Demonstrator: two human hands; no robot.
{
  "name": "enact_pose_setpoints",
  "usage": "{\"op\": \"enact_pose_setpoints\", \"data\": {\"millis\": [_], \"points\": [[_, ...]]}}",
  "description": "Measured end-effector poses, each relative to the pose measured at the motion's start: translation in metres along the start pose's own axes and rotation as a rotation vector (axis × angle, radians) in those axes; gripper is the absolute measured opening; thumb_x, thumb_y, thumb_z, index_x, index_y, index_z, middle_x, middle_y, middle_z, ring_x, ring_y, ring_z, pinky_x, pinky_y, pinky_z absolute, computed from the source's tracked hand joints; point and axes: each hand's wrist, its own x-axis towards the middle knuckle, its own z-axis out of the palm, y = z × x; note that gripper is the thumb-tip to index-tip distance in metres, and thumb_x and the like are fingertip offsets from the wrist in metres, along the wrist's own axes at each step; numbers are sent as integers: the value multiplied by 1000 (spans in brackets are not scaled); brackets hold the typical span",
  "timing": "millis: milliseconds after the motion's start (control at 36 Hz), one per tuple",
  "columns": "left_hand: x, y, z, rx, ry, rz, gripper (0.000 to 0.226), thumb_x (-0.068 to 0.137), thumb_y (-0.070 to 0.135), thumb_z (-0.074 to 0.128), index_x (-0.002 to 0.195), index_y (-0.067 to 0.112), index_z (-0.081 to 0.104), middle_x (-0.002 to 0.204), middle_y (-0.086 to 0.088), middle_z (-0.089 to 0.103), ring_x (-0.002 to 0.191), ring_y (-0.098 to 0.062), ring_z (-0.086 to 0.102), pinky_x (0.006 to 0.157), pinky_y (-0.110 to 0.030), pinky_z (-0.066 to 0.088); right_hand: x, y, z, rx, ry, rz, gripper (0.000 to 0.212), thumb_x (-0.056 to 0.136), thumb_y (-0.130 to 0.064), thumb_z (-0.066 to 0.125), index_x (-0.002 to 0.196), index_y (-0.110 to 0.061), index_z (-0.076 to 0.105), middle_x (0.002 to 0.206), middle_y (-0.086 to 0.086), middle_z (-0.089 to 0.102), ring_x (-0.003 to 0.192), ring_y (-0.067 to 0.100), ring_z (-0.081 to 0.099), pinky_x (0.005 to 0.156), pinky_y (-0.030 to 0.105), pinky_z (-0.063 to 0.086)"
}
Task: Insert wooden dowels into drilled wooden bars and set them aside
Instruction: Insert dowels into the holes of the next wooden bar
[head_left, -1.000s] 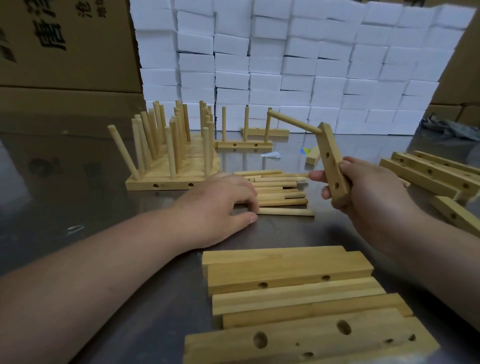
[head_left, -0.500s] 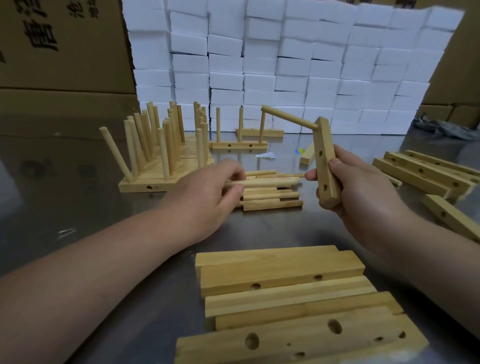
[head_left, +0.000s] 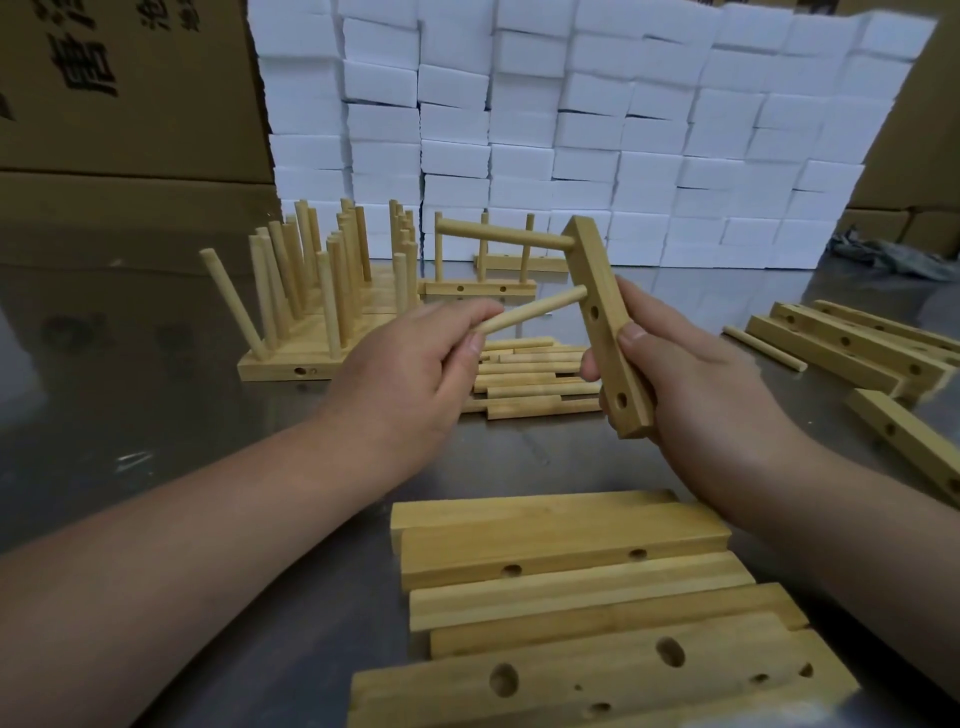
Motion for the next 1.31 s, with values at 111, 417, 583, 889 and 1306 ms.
{"op": "enact_pose_setpoints", "data": {"millis": [111,417,583,889,1306], "points": [[-1,1,0,-19,0,12,40,88,28,38,123,22,58,79,17,50,75,2,48,58,-10,34,1,0,-2,-8,1,0,39,100,-28,34,134,-45,43,72,-12,67,74,6,54,75,33,44],[0,3,-3,6,-25,77,39,89,23,38,122,17,60,76,25,45,79,12,47,65,-2,33,-1,-2,-4,-16,-27,-35,36,100,-30,33,109,-63,43,77,-10,67,79,6,55,79,35,41],[0,4,-4,30,-29,68,39,88,26,38,119,20,62,74,24,46,77,8,47,63,-4,31,-2,-2,-4,-35,-34,-35,37,100,-29,34,108,-64,44,77,-10,68,74,-2,57,76,32,40],[1,12,-5,43,-6,55,35,88,31,42,111,20,64,71,17,46,75,7,46,62,-5,33,-4,-7,-4,-83,-78,-124,36,99,-28,35,122,-55,38,73,-12,62,64,-2,52,61,20,47],[-3,19,-2,-180,-64,-184,34,82,41,34,73,22,60,55,8,43,58,4,45,51,-8,35,-8,-10,-5,-98,-97,-186,36,96,-25,39,113,-56,34,68,-15,58,61,2,49,56,12,41]]}}
